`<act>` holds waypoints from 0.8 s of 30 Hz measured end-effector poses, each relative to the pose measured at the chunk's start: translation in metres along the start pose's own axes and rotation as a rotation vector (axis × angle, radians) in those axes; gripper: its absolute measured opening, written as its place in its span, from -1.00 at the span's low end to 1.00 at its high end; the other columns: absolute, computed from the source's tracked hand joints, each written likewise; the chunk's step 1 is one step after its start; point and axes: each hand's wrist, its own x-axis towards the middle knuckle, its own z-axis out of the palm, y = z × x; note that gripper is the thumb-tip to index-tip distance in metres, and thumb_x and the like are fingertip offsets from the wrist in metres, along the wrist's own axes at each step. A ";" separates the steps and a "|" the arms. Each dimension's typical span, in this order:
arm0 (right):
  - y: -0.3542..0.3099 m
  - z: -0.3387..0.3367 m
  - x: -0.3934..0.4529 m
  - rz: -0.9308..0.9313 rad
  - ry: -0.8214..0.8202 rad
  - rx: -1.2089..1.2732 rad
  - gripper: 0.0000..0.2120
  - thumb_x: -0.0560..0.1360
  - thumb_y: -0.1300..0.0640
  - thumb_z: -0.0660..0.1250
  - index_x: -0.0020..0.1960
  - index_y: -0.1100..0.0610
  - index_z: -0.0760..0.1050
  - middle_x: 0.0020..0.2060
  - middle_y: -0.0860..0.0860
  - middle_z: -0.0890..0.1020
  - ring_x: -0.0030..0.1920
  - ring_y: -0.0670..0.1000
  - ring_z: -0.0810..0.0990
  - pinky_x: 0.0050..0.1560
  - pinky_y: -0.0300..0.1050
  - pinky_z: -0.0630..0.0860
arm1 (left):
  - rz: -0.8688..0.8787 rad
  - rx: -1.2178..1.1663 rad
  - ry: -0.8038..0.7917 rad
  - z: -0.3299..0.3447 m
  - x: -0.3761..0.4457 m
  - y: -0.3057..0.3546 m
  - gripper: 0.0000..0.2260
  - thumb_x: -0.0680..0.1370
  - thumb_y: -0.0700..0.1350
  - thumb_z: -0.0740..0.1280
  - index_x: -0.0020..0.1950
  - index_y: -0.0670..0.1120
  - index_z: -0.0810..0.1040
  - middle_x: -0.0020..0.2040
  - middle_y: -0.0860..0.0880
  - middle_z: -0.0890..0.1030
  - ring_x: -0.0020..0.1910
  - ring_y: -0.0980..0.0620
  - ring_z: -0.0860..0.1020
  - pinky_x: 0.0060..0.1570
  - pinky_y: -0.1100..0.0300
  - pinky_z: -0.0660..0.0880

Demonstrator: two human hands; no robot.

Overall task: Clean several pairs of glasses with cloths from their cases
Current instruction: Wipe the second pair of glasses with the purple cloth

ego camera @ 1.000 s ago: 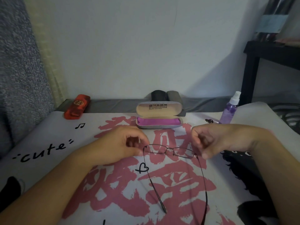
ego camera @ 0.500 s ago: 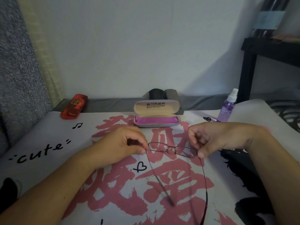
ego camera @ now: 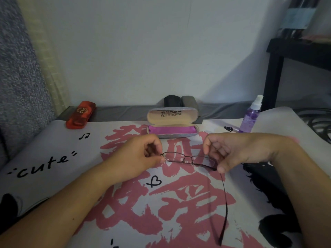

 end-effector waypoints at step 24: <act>-0.017 0.013 0.001 0.090 0.100 -0.266 -0.40 0.48 0.11 0.54 0.41 -0.22 0.39 -0.21 -0.12 0.47 -0.24 -0.16 0.49 -0.15 -0.21 0.49 | 0.065 -0.031 0.025 0.005 0.002 -0.005 -0.85 0.46 -0.19 0.55 -0.17 0.08 0.71 -0.14 0.07 0.66 -0.13 0.02 0.64 -0.03 -0.04 0.61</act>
